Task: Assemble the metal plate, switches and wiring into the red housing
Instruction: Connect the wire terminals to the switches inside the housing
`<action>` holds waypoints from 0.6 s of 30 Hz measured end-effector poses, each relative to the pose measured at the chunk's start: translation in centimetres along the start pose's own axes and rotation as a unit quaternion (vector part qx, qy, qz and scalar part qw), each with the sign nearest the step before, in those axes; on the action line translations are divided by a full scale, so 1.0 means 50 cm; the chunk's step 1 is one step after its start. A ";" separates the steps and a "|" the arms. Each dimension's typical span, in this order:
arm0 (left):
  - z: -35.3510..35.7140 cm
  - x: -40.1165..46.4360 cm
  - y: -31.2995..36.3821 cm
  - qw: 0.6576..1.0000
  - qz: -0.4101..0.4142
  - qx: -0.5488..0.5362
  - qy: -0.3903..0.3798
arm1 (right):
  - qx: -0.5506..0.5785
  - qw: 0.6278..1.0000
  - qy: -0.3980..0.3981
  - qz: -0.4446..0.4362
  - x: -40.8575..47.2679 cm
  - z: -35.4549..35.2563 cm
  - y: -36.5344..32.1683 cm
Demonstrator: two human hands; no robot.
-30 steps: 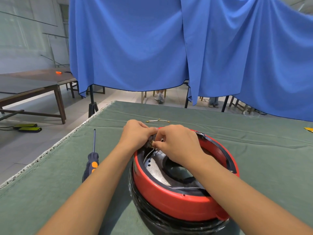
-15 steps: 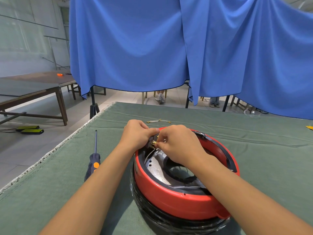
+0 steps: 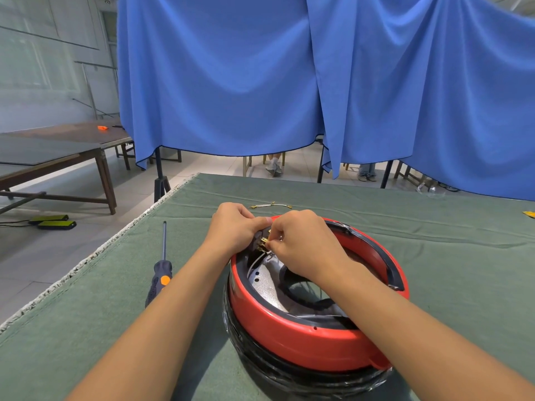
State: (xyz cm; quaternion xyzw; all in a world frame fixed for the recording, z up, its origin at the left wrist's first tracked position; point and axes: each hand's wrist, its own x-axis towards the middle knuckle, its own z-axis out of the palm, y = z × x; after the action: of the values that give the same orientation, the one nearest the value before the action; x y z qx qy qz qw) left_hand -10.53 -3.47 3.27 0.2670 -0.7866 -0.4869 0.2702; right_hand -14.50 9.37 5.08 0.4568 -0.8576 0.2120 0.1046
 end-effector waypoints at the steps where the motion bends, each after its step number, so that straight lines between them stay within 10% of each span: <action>1: 0.000 0.000 0.000 1.000 -0.001 -0.001 0.001 | -0.001 1.000 0.000 0.001 0.000 0.000 -0.001; 18: 0.006 0.007 -0.005 1.000 0.005 0.009 0.028 | -0.025 0.999 0.023 -0.017 0.003 0.007 0.001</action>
State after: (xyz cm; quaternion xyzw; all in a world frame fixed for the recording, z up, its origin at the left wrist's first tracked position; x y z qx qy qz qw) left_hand -10.92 -3.62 2.98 0.2792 -0.7841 -0.4711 0.2920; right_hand -14.60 9.10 4.80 0.4632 -0.8523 0.1990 0.1393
